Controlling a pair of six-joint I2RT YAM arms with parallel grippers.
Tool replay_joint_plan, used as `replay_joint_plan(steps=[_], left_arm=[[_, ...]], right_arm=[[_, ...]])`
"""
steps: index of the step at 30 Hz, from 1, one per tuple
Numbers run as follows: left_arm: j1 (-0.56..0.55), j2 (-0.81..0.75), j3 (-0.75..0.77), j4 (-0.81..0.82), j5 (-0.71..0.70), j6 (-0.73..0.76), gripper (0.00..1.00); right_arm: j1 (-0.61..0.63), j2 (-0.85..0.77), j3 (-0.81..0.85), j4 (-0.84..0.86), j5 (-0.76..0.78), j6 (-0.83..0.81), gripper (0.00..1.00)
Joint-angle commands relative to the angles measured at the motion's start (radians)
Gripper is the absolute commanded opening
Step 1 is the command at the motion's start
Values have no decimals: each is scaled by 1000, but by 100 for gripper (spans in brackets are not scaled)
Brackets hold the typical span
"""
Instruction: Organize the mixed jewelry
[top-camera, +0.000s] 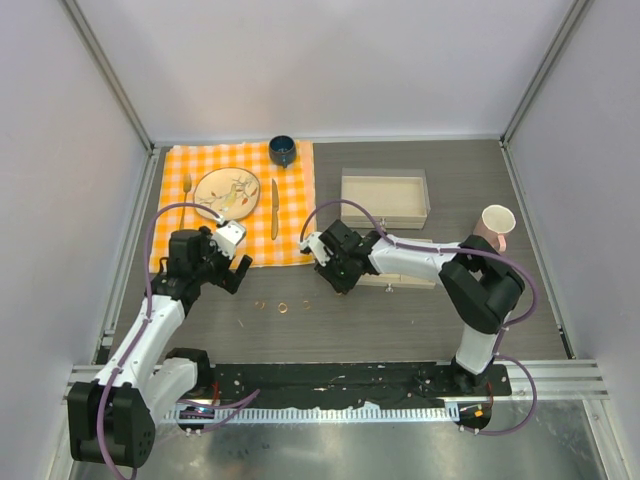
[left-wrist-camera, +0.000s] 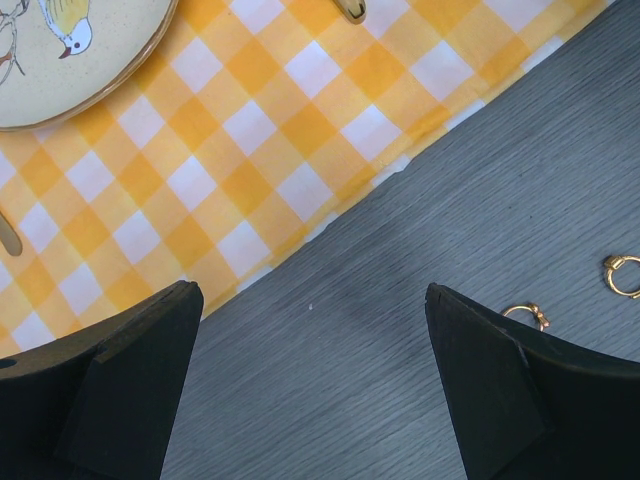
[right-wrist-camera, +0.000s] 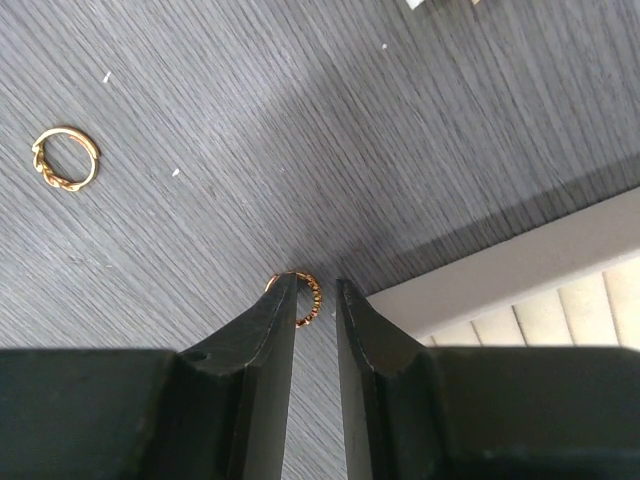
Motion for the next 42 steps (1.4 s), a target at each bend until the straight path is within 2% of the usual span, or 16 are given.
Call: replay_joint_plan(steps=[1,13,27,35,42], left_arm=[[-2,-9,0,32,-1,8,100],[-2,-3,6,32,3,1,100],[-2,0,12,29,6,1,100],[-2,-7,8,26,2,5,100],[-2,-15,0,31,8,2,100]], right_arm=[[4,-33,-30,-36,29,-20,28],[5,-68,-38,-56,19,-28,32],[4,-53,-44,-36,37,-26,31],[11,-48,-55,-25,57,-11,24],[15,-47,-53,-27,72,-8,11]])
